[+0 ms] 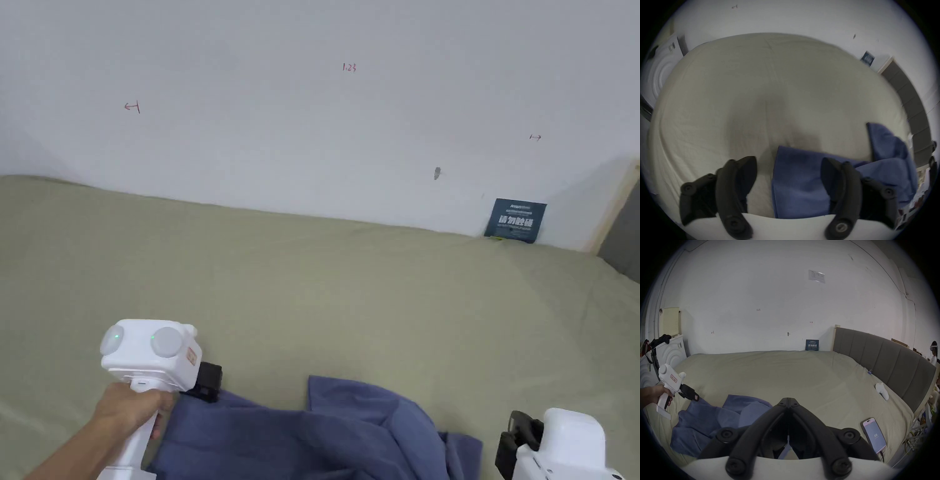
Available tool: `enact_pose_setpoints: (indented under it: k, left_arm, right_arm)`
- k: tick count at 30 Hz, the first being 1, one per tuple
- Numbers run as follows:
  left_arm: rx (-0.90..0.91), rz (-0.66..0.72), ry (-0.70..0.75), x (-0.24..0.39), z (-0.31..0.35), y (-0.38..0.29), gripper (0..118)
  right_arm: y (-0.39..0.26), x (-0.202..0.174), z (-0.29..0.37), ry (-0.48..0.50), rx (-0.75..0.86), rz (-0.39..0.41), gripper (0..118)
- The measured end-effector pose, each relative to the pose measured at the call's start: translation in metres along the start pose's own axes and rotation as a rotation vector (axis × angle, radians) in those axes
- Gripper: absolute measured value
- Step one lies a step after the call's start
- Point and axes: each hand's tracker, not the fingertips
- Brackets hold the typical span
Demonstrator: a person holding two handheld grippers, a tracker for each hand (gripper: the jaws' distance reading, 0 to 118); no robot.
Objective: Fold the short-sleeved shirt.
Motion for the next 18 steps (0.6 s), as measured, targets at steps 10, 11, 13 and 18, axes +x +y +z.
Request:
enact_pose_setpoints:
  k: [10, 11, 13, 18]
  left_arm:
    - [0.095, -0.133, 0.046, 0.028, 0.011, -0.019, 2]
    - [0.105, -0.122, 0.022, 0.024, 0.017, -0.021, 2]
    - [0.140, -0.068, -0.031, 0.017, 0.034, -0.029, 2]
    - [0.228, -0.075, -0.074, 0.009, 0.082, -0.052, 2]
  right_arm:
    - [0.000, 0.026, -0.036, 0.013, -0.164, -0.053, 2]
    - [0.002, 0.030, -0.045, 0.021, -0.210, -0.057, 2]
    - [0.007, 0.039, -0.072, 0.050, -0.336, -0.061, 4]
    - [0.008, 0.049, -0.128, 0.107, -0.492, -0.097, 94]
